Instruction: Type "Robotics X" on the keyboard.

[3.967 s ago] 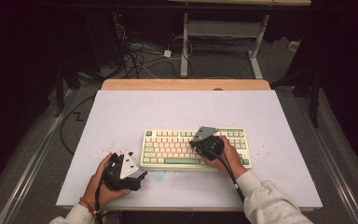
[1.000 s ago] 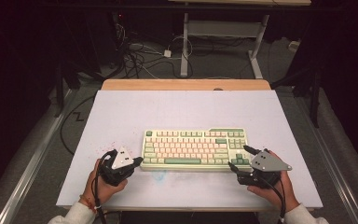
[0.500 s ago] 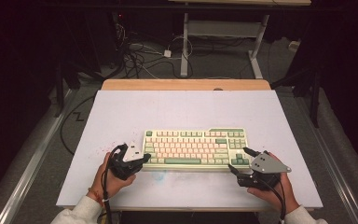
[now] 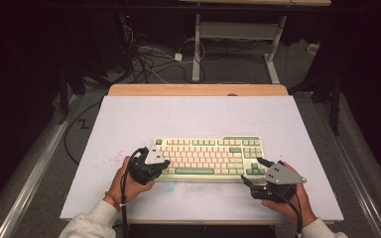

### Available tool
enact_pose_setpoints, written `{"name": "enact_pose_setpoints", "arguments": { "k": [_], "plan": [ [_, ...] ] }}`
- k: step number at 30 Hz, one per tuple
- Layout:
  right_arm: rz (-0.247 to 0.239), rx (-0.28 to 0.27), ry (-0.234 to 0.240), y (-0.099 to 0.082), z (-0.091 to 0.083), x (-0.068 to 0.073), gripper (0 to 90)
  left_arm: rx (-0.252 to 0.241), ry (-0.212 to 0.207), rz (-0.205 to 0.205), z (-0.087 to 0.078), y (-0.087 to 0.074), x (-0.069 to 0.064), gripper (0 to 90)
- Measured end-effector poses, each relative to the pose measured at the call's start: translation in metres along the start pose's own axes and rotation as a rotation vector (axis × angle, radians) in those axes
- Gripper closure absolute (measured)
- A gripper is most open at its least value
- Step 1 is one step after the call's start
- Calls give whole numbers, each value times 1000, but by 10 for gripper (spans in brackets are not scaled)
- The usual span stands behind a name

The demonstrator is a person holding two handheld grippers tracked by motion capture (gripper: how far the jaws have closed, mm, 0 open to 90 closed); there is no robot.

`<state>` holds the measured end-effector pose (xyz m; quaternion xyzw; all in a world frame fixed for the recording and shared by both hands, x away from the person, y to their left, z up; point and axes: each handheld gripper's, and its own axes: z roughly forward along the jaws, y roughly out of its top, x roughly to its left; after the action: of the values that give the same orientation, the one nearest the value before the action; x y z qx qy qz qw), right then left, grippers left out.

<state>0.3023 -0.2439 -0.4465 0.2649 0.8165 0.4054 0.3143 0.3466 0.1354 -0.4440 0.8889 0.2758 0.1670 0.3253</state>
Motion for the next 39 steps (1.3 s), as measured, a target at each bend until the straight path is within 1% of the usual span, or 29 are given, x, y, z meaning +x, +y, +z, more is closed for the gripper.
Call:
{"name": "enact_pose_setpoints", "arguments": {
  "k": [2, 4, 6, 7, 9, 17, 19, 23, 26, 39],
  "plan": [
    [0, 2, -1, 0, 0, 0, 245, 5, -4, 9, 3, 4, -1, 872],
    [-1, 3, 0, -1, 0, 0, 245, 5, -14, 9, 7, 7, -2, 873],
    [-3, 5, 0, -1, 0, 0, 245, 11, -13, 17, 11, 10, -3, 872],
    [-3, 5, 0, -1, 1, 0, 245, 12, -22, 18, 12, 12, -3, 873],
    [-4, 6, 1, -1, 1, 0, 245, 15, -21, 26, 16, 15, -4, 872],
    [-5, 11, 0, -2, 1, -1, 245, 29, -39, 44, 27, 25, -7, 872],
    [-6, 12, 0, -2, 1, -1, 245, 28, -38, 42, 29, 27, -8, 872],
    [-8, 12, 1, -2, 1, -1, 245, 39, -49, 50, 32, 29, -9, 872],
    [-9, 14, 2, -2, 2, -1, 245, 46, -49, 54, 34, 29, -9, 871],
    [-13, 21, 4, -2, 2, 0, 246, 45, -40, 57, 34, 30, -10, 866]
  ]
}}
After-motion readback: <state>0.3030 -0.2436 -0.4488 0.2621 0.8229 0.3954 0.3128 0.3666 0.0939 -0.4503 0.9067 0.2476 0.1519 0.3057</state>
